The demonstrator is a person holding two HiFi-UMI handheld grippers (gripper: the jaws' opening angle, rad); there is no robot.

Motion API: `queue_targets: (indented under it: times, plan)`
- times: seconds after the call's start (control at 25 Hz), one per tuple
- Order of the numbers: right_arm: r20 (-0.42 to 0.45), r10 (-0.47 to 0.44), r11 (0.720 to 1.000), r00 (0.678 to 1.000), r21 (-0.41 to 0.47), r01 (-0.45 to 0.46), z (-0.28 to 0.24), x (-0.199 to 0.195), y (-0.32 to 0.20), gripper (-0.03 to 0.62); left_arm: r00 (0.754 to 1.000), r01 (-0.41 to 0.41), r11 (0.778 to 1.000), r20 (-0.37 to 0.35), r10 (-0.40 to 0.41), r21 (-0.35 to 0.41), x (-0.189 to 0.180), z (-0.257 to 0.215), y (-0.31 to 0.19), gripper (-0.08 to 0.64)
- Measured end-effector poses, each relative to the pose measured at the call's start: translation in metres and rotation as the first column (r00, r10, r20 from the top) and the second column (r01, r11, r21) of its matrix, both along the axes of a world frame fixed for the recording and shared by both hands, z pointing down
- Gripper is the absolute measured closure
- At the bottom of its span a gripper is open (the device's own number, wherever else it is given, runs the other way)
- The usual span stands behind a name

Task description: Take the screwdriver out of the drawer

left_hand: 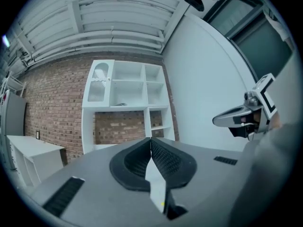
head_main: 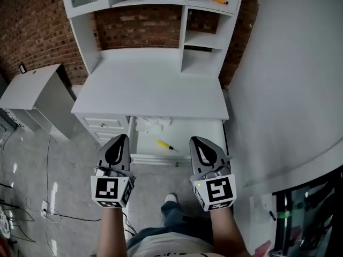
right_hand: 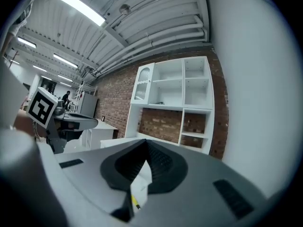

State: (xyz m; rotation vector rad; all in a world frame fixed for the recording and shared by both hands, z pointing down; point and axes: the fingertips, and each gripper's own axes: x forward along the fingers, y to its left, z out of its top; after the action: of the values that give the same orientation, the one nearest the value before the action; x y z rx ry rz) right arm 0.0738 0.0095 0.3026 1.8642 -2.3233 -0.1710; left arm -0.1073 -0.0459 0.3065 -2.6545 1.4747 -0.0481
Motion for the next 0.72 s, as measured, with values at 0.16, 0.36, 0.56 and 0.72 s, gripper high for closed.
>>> queue_targets:
  times: [0.16, 0.36, 0.56, 0.72]
  plan:
    - [0.001, -0.027, 0.999, 1.0, -0.023, 0.027, 0.007, 0.023, -0.05, 0.58, 0.999, 0.034, 0.999, 0.003, -0.034, -0.007, 0.017, 0.003, -0.043, 0.547]
    - [0.004, -0.023, 0.993, 1.0, -0.12, 0.024, 0.032, 0.041, -0.109, 0.58, 0.998, 0.065, 0.996, 0.009, -0.065, -0.058, 0.026, 0.017, -0.089, 0.546]
    - [0.051, -0.082, 0.97, 0.995, -0.223, 0.091, 0.064, 0.041, -0.145, 0.355, 0.997, 0.081, 0.991, 0.007, -0.08, -0.104, 0.031, 0.032, -0.123, 0.546]
    - [0.028, -0.155, 0.941, 0.987, -0.301, 0.157, 0.093, 0.033, -0.164, 0.261, 0.997, 0.073, 0.99, 0.011, -0.072, -0.125, 0.036, 0.044, -0.146, 0.546]
